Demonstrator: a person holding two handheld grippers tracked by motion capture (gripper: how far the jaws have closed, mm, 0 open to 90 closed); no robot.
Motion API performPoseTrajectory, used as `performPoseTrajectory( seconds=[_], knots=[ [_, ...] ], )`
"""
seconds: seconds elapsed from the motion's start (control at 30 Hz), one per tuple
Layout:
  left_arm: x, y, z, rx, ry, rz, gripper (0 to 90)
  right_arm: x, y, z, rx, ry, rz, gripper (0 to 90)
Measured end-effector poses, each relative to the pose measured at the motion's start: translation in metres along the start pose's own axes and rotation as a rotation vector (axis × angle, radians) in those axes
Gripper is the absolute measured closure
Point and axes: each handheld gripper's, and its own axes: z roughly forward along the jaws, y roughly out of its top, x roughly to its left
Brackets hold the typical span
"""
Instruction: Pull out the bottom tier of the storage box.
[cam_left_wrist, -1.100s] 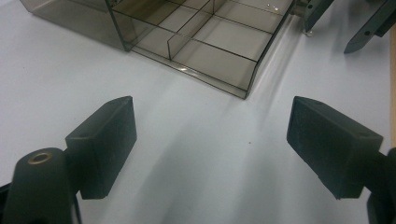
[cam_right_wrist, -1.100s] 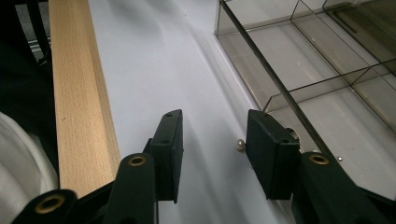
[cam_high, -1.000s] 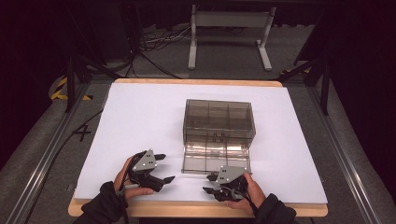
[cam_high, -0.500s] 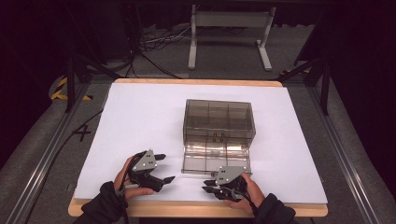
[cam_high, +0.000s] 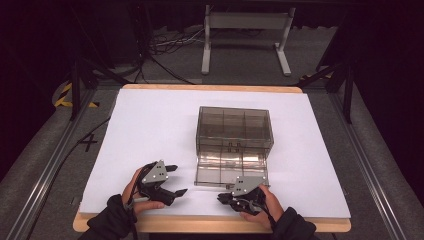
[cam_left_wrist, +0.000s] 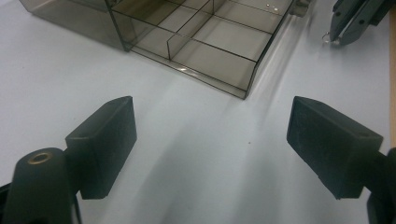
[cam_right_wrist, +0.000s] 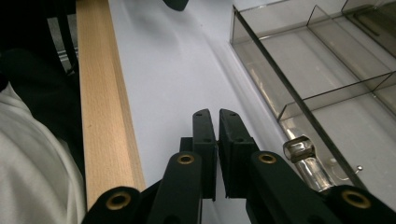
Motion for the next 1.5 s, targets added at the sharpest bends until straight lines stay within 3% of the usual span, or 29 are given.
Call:
performPoseTrajectory(
  seconds=[0.6, 0.77, 1.0, 1.5],
  knots=[
    [0.000, 0.000, 0.000, 0.002, -0.003, 0.002, 16.4, -0.005, 0.009, -0.024, -0.091, -0.036, 0.013, 86.2],
    [0.000, 0.000, 0.000, 0.003, -0.002, 0.004, 16.4, -0.009, 0.011, -0.029, -0.097, -0.057, -0.002, 86.2],
    [0.000, 0.000, 0.001, 0.006, -0.002, 0.006, 16.4, -0.018, 0.011, -0.039, -0.121, -0.097, 0.013, 86.2],
    [0.000, 0.001, 0.001, 0.012, -0.002, 0.011, 16.4, -0.025, 0.014, -0.048, -0.146, -0.130, 0.018, 86.2]
  ],
)
